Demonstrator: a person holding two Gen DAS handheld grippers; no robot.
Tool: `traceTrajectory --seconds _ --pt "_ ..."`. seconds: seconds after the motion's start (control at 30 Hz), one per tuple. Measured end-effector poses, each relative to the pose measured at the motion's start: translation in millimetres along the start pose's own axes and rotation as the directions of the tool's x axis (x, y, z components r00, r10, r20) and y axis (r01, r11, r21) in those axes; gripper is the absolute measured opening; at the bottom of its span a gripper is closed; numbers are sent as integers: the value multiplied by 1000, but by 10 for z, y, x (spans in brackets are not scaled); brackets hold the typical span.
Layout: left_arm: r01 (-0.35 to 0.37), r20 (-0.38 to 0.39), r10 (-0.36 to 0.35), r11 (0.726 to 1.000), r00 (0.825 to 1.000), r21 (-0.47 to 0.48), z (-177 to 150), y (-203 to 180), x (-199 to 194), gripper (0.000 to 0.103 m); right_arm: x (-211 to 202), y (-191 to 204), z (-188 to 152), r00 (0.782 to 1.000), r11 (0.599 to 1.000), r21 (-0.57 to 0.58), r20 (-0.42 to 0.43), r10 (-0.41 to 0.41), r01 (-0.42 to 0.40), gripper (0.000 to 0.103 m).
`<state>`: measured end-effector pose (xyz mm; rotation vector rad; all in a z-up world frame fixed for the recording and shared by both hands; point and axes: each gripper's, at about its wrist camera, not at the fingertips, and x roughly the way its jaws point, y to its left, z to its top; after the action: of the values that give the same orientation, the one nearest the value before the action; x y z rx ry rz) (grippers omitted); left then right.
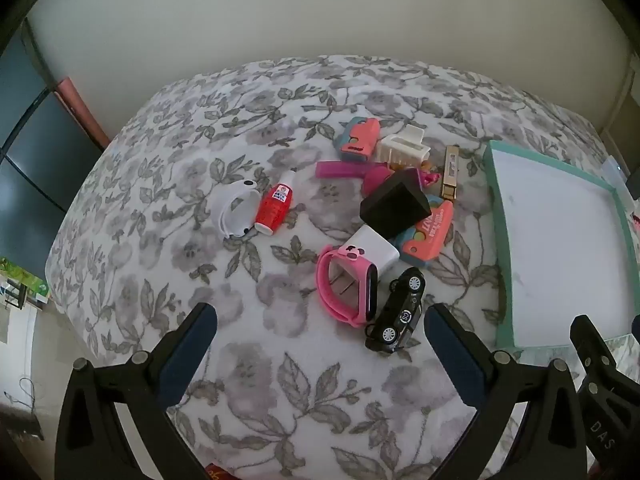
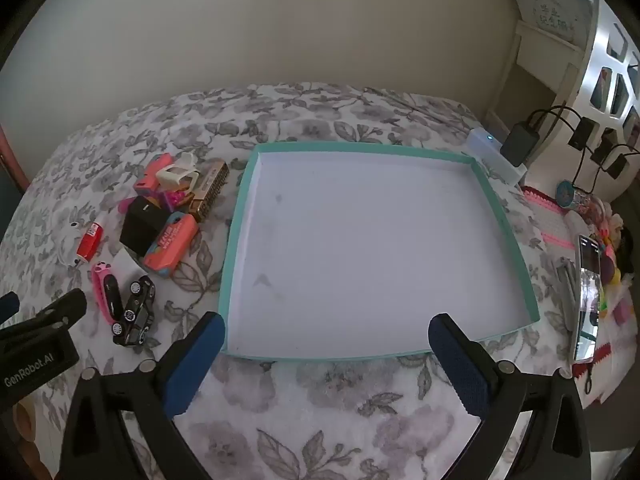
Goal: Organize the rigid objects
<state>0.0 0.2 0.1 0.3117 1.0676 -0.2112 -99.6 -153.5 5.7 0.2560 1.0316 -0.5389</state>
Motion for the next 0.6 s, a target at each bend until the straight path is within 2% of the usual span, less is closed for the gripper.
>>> traceTrajectory --seconds 0.6 --pt "-11 8 10 1000 1000 18 -15 -33 1 103 27 -1 -12 1000 1000 -7 -10 -13 13 103"
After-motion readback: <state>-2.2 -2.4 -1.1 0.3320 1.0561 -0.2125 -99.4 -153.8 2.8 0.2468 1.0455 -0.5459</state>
